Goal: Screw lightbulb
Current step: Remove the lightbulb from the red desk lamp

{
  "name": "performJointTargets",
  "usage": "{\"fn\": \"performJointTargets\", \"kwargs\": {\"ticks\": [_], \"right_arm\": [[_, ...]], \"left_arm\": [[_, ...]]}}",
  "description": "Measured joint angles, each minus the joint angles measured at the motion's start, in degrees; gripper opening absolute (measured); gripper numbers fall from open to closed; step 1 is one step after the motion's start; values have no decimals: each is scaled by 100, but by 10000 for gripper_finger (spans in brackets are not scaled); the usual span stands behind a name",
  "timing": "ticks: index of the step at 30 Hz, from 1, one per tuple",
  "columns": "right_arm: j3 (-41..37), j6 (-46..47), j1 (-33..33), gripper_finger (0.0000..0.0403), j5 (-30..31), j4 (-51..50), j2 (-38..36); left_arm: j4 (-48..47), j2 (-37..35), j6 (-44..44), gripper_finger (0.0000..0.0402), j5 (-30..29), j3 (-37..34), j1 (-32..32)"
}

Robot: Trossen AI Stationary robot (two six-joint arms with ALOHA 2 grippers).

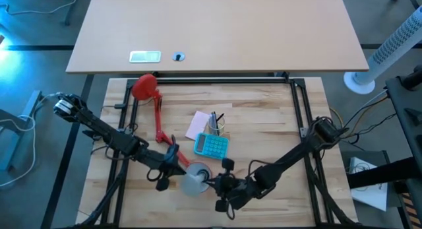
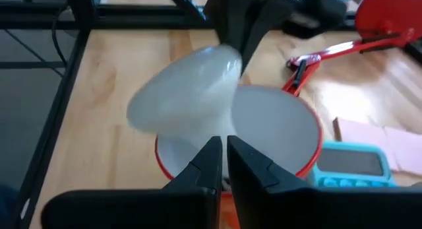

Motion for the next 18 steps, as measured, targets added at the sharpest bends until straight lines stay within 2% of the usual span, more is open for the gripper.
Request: {"fn": "performJointTargets", "kwargs": {"ticks": [13,18], "right_arm": [[-7,227,13,18,-142,-6,175],[70,213,-34,18,-303,-200,175]], "left_arm": [[-86,-14,22,0,-59,0,43],[-548,-365,-18,0,-402,0,43]]}}
